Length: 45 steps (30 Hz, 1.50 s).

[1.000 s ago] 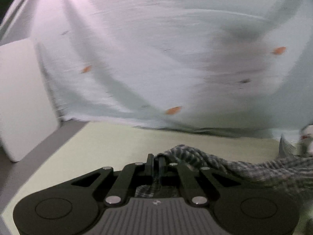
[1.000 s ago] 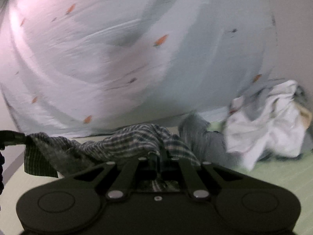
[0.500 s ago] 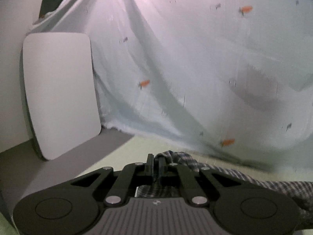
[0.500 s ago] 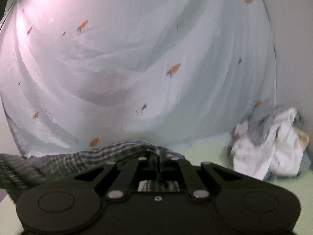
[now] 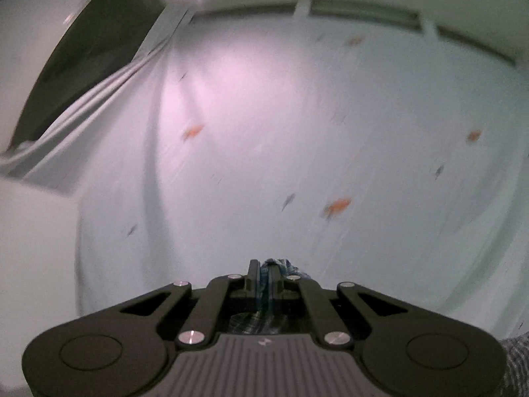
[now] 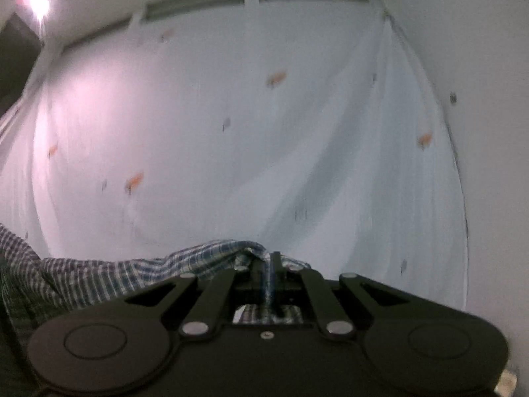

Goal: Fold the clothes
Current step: 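Carry the plaid shirt with both grippers and spread it onto the bed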

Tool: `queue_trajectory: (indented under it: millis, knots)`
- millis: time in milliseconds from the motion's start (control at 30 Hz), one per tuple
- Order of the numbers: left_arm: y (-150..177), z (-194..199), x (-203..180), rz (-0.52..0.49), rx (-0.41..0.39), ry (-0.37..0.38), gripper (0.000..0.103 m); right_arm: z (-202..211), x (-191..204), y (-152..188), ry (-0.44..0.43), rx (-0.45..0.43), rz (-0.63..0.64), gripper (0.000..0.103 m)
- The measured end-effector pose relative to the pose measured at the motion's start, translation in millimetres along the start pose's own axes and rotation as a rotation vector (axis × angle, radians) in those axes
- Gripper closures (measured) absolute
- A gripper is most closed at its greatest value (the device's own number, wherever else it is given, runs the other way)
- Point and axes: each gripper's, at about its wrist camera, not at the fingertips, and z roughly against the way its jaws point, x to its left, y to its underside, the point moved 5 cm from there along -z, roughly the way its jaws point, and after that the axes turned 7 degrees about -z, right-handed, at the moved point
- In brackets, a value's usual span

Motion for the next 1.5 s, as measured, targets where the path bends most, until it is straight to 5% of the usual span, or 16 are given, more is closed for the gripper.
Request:
queue_trajectory:
  millis: [133,300,500,633,700,733,767,800,967,1100,1500]
  knots:
    - [-23.2,-36.4,-23.1,-0.055,-0.062,0.029,0.098,-17.3,0.2,-16.7,0.004,-0.049,-0.005,0.101]
    - [7.8,-108.2,-46.4,-0.063,0.041,0.069,0.098,-53.0,-5.4,-4.3,0.037,0.008,-0.021,0.100]
    - [122.8,-220.8,-79.4,-0.131,0.283,0.039,0.096,-126.3,-16.0,64.3,0.085,0.186,-0.025,0.100]
    - [227.9,-269.9,-91.3,-0.146,0.574,-0.039,0.068,-180.8,-14.0,143.2,0.182,0.427,0.158,0.090]
    - [268.1,-257.4,-91.4,-0.136,0.632,-0.051,0.050,-182.9,-12.0,174.9,0.207,0.497,0.218,0.061]
    - [287.6,-245.5,-90.0,-0.127,0.661,-0.032,0.035,-176.6,-11.9,187.3,0.210,0.509,0.216,0.038]
    - [304.9,-235.1,-88.5,-0.120,0.693,-0.016,0.029,-169.1,-12.4,200.9,0.209,0.536,0.212,0.020]
    - [321.3,-222.5,-85.7,-0.116,0.737,-0.003,0.029,-160.5,-13.5,215.5,0.205,0.576,0.207,0.014]
    - [405.8,-126.1,-73.9,-0.135,0.994,0.096,0.029,-96.8,-24.1,291.9,0.213,0.846,0.160,0.006]
    - [441.0,-66.6,-72.9,-0.183,1.140,0.164,0.029,-41.2,-36.4,330.1,0.264,1.005,0.085,0.006]
    - [463.1,-41.1,-95.9,-0.218,1.128,0.251,0.025,19.6,-65.7,365.4,0.309,1.099,-0.045,0.004]
